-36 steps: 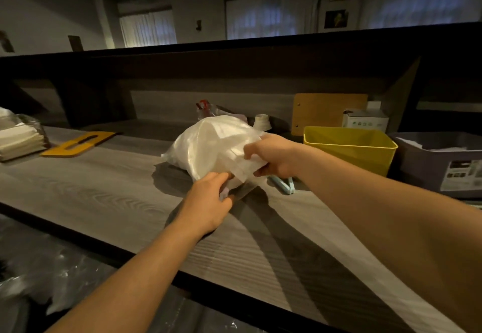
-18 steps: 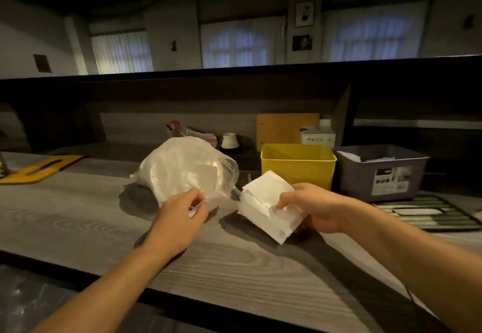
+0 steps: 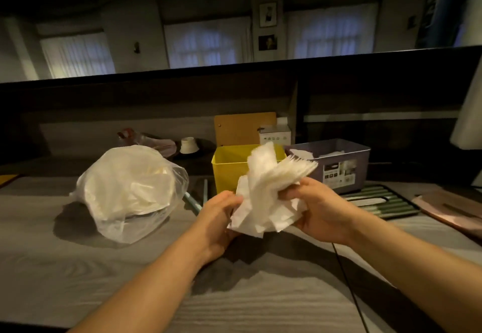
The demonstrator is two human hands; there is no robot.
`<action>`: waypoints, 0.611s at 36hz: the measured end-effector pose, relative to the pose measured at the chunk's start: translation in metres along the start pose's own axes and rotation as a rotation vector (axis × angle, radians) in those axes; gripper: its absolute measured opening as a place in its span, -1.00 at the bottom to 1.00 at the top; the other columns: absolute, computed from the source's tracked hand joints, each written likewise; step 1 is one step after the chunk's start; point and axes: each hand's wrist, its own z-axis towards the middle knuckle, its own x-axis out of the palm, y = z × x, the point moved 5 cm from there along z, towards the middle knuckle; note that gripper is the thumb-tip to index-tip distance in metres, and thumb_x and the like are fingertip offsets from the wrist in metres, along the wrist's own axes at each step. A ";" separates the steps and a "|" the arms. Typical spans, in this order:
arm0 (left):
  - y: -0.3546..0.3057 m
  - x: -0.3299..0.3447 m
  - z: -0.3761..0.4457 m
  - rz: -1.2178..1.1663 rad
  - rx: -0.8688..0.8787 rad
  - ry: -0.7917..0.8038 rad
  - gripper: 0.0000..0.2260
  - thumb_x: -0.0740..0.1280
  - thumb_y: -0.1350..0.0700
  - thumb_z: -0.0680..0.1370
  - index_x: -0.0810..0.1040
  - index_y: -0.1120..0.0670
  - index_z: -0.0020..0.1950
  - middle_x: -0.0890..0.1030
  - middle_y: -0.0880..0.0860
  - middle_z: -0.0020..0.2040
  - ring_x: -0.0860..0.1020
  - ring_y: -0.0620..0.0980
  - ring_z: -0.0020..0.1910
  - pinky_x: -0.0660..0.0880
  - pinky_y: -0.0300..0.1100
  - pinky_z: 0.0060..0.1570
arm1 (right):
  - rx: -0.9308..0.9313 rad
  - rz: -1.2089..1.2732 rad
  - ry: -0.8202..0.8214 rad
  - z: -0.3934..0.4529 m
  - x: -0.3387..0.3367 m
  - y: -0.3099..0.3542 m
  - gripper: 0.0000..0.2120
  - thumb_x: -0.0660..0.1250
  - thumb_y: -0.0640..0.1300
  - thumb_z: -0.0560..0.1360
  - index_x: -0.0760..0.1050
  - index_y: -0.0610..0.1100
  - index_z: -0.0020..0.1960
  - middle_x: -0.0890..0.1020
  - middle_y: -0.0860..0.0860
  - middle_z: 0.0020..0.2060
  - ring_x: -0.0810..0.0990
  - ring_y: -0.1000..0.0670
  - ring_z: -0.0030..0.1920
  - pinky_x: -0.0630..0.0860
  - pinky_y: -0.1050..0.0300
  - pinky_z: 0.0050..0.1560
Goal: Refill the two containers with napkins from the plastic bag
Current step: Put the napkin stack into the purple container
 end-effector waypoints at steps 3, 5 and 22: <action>-0.002 0.017 0.011 -0.097 0.045 0.028 -0.87 0.32 0.12 0.60 0.61 0.10 0.09 0.67 0.23 0.13 0.63 0.16 0.13 0.56 0.06 0.12 | 0.035 -0.098 -0.119 0.007 -0.007 -0.015 -0.70 0.32 -0.38 0.51 0.58 -0.14 0.18 0.69 -0.14 0.07 0.67 -0.15 0.02 0.59 0.00 -0.10; -0.003 0.022 0.017 -0.201 0.058 0.036 -0.75 0.21 0.13 0.67 0.57 0.06 0.31 0.68 0.15 0.19 0.64 0.14 0.19 0.57 0.10 0.18 | 0.029 -0.063 -0.203 0.011 -0.012 -0.017 -0.75 0.32 -0.35 0.54 0.58 -0.12 0.15 0.69 -0.11 0.04 0.67 -0.13 -0.02 0.60 0.08 -0.24; -0.002 0.023 0.018 -0.046 0.121 0.090 -0.76 0.37 0.21 0.58 0.58 0.06 0.25 0.73 0.07 0.08 0.70 0.06 0.10 0.58 0.11 0.18 | -0.167 -0.606 -0.343 0.015 -0.023 -0.019 -0.83 0.28 -0.02 0.64 0.57 0.04 0.19 0.67 0.13 -0.03 0.67 0.01 -0.10 0.63 0.14 -0.31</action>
